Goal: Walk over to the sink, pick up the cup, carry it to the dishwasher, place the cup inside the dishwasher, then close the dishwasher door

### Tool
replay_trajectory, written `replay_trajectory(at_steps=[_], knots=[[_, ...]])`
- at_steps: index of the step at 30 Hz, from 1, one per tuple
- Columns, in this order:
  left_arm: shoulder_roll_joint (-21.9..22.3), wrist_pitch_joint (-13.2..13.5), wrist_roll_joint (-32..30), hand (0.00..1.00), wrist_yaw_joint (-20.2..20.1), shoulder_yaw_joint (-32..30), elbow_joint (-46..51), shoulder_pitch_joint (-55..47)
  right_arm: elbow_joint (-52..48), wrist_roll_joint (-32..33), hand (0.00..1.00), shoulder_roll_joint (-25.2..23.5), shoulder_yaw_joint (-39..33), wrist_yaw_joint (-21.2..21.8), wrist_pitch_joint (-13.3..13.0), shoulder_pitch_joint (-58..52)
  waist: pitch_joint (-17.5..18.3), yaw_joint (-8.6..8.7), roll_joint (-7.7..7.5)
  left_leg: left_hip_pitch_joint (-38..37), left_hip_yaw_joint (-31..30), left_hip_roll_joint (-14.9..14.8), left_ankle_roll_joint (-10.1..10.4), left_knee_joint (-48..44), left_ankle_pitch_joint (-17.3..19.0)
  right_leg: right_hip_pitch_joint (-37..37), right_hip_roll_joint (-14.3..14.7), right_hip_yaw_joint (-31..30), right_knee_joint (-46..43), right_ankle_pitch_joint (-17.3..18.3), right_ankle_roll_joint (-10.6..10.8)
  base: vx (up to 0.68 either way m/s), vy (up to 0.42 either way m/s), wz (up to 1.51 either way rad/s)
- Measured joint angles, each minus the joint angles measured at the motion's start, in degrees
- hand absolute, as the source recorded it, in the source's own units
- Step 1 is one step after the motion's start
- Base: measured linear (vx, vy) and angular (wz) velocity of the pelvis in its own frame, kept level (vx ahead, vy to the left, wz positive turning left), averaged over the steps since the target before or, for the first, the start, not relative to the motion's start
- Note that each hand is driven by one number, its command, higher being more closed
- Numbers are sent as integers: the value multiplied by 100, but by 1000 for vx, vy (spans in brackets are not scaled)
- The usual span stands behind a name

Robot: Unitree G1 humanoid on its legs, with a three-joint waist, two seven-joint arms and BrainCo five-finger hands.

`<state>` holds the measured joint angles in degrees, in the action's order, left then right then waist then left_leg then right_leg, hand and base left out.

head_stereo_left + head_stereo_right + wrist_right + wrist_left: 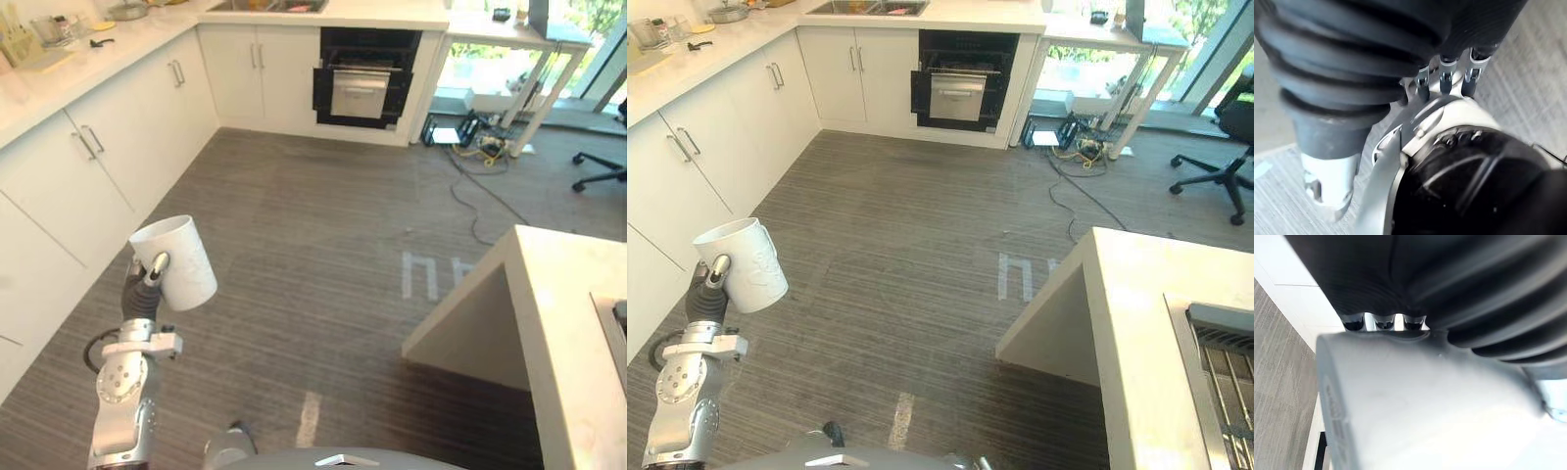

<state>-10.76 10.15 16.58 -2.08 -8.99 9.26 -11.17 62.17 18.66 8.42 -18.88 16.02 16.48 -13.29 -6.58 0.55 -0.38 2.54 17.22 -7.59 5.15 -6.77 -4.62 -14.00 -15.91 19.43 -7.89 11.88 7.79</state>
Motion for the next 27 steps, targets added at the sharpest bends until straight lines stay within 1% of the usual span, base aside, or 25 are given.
replay_trajectory(at_steps=[1, 2, 3, 4, 6, 7, 8, 9, 10, 12, 14, 15, 16, 20, 22, 23, 26, 27], knots=[[-10, -2, 44, 100, -1, -2, -3, 5, -13, 4, 0, 3, 39, 0, -16, -15, 11, 8, 10, -80, -5, 61, -12, 221, -126, 1, 1, 11, 47, -33, -10, -87, 98, 11], [-12, -7, 138, 100, -10, 60, -14, 47, -46, 16, 0, 19, 63, -4, -79, -14, 29, 50, 71, -186, -40, 125, -29, 648, -375, 26, 32, 44, 102, -67, 40, -106, 59, 19], [-5, -22, 147, 100, -22, 131, -35, 74, -53, 34, 0, 33, 64, -5, -132, -11, 41, 90, 123, -209, -97, 138, -71, 824, -474, 31, 70, 88, 111, -74, 46, -191, 48, 46], [9, -98, 180, 100, -87, 362, -126, 144, -55, 187, 0, 79, 65, -35, -207, -23, 69, 181, 211, -259, -193, 147, -38, 1148, -690, 20, 158, 183, 106, -85, 64, -174, 17, 45], [91, -187, 180, 100, -124, 635, -245, 139, -55, 294, 0, 158, 73, -147, -229, -29, 80, 192, 364, -254, -232, 95, -67, 1171, -729, 21, 230, 170, 105, -92, 67, -171, 6, 19], [153, -244, 180, 100, -123, 737, -346, 140, -55, 403, 0, 183, 100, -231, -224, -55, 107, 193, 392, -253, -239, 77, -75, 1172, -737, 20, 249, 168, 104, -93, 67, -129, -8, -1], [218, -267, 180, 100, -118, 766, -408, 141, -55, 447, 0, 212, 201, -279, -215, -68, 162, 215, 452, -262, -244, 62, -67, 1173, -745, 16, 263, 162, 103, -93, 67, -65, -7, 0], [238, -266, 182, 100, -112, 766, -413, 144, -57, 449, 0, 231, 224, -282, -212, -66, 174, 235, 462, -263, -249, 56, -65, 1174, -747, 16, 271, 156, 103, -93, 68, -49, -23, -1], [246, -266, 182, 100, -100, 770, -417, 161, -66, 450, 0, 238, 297, -282, -214, -60, 180, 266, 453, -260, -264, 40, -55, 1174, -754, 17, 292, 143, 107, -108, 46, 0, 0, 0], [243, -264, 179, 100, -60, 786, -516, 220, -67, 452, 0, 188, 309, -290, -218, -52, 207, 270, 373, -259, -264, 13, -21, 1175, -771, 19, 319, 98, 147, -161, 68, -17, -33, -7], [236, -264, 161, 100, 25, 794, -705, 259, -67, 465, 0, 138, 481, -282, -217, -35, 266, 270, 222, -277, -203, -16, 44, 1176, -740, 24, 345, -9, 260, -227, 100, 24, -44, -19], [232, -264, 149, 100, 59, 796, -740, 264, -67, 469, 0, 133, 536, -273, -217, -28, 288, 274, 198, -284, -168, -23, 54, 1176, -735, 24, 346, -24, 288, -241, 106, 26, -33, -15], [8, -203, 117, 100, 562, 909, -1221, 495, -44, 472, 0, 21, 1178, -234, 0, 290, 281, 418, -374, -738, 145, -151, 311, 1177, -474, -190, 429, -284, 337, -173, -185, 8, -8, -5], [8, -203, 117, 100, 562, 908, -1221, 495, -44, 473, 0, 54, 1180, -233, 0, 287, 285, 417, -338, -737, 146, -153, 303, 1175, -488, -191, 430, -285, 337, -175, -181, 0, 0, 0], [10, -203, 135, 100, 581, 905, -1221, 492, -29, 474, 0, 57, 1182, -228, -21, 249, 280, 404, -314, -713, 153, -153, 292, 1140, -546, -196, 434, -285, 390, -209, -126, 0, 0, 0], [15, -204, 152, 100, 649, 905, -1221, 484, -10, 484, 0, 59, 1181, -220, -63, 240, 271, 385, -301, -682, 165, -153, 275, 1135, -594, -201, 440, -286, 453, -250, -62, 0, 0, 0], [71, -208, 381, 100, 796, 898, -1221, 420, 21, 659, 0, 82, 1151, -221, -160, 213, 231, 312, -261, -680, 173, -160, 217, 1129, -698, -284, 463, -281, 618, -365, -15, -58, -22, 0], [132, -210, 509, 100, 846, 870, -1220, 339, 44, 717, 0, 104, 1077, -222, -184, 200, 180, 283, -195, -736, 176, -168, 216, 1127, -697, -382, 481, -278, 711, -421, -26, -80, -16, -2]])
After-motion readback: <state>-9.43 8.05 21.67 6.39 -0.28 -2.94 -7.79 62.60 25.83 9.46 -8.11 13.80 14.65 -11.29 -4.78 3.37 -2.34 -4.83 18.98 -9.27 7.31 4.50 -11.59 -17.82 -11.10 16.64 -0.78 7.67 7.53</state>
